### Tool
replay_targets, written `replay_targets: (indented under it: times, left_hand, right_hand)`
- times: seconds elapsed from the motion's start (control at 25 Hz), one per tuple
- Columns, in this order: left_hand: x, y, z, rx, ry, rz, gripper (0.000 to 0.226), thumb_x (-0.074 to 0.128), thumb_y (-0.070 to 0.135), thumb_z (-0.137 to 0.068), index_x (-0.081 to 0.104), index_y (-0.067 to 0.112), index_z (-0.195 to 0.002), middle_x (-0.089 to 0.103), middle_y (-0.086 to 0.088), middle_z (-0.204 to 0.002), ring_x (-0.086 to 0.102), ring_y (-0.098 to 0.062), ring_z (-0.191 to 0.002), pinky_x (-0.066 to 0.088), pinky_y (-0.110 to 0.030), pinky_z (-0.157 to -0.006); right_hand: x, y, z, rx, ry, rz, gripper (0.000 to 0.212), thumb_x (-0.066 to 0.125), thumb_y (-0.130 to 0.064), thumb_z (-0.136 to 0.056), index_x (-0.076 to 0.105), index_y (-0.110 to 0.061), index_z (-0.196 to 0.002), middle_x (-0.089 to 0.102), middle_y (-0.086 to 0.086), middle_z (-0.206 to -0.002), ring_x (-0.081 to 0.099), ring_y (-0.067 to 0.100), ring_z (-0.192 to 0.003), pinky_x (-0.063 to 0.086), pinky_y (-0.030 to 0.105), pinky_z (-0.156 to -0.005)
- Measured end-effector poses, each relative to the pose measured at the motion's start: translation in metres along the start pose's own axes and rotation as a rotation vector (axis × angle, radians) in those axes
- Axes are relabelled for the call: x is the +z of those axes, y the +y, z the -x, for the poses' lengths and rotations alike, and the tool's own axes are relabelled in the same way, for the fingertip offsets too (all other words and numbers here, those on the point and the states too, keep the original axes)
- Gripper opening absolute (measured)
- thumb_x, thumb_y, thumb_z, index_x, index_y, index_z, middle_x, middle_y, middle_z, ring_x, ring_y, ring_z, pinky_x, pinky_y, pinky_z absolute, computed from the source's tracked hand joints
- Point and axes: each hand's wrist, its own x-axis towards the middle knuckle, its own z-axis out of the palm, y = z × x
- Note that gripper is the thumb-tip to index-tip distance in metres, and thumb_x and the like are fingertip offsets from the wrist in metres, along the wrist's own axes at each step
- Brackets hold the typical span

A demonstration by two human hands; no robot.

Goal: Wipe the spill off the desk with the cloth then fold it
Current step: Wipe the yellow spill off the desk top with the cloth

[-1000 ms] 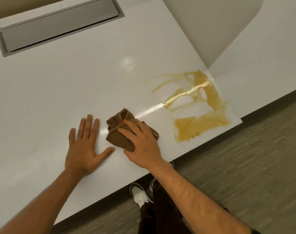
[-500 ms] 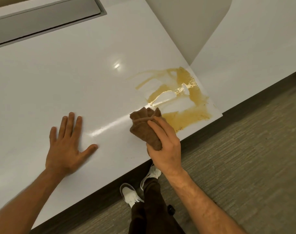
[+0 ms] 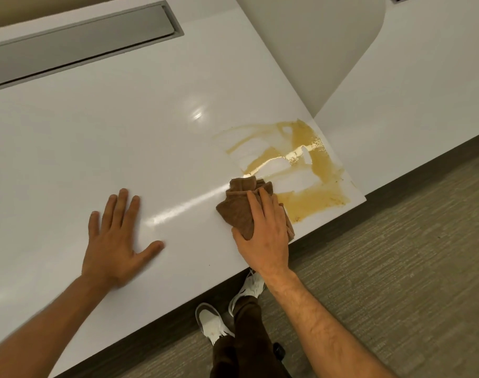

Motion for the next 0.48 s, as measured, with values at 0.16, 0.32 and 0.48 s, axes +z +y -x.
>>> replay_targets:
  times: [0.16, 0.32, 0.48]
  left_hand:
    - [-0.008, 0.023, -0.035, 0.115, 0.010, -0.030, 0.105, 0.023, 0.085, -0.090, -0.003, 0.020, -0.168, -0.013, 0.002, -0.176, -0.012, -0.019, -0.163, -0.017, -0.038, -0.127]
    - [-0.006, 0.046, -0.078, 0.200, -0.018, -0.049, 0.097, 0.018, 0.080, -0.094, -0.018, 0.025, -0.165, -0.023, 0.005, -0.174, -0.020, -0.016, -0.161, -0.009, -0.047, -0.129]
    - [0.003, 0.043, -0.078, 0.206, 0.019, -0.068, 0.093, 0.021, 0.077, -0.097, -0.012, 0.025, -0.167, -0.017, 0.005, -0.176, -0.013, -0.018, -0.163, 0.003, -0.053, -0.130]
  right_hand:
    - [0.005, -0.009, -0.011, -0.023, 0.020, 0.003, 0.082, 0.065, -0.043, -0.091, 0.024, -0.024, -0.159, 0.027, 0.010, -0.166, 0.021, 0.037, -0.155, 0.020, 0.054, -0.126]
    - [0.010, -0.008, -0.012, -0.039, 0.050, -0.016, 0.079, 0.064, -0.041, -0.093, 0.024, -0.024, -0.159, 0.026, 0.010, -0.167, 0.019, 0.035, -0.156, 0.020, 0.052, -0.126]
    - [0.014, -0.008, -0.014, -0.027, 0.098, -0.030, 0.077, 0.062, -0.042, -0.092, 0.029, -0.022, -0.158, 0.029, 0.010, -0.166, 0.023, 0.034, -0.155, 0.022, 0.052, -0.126]
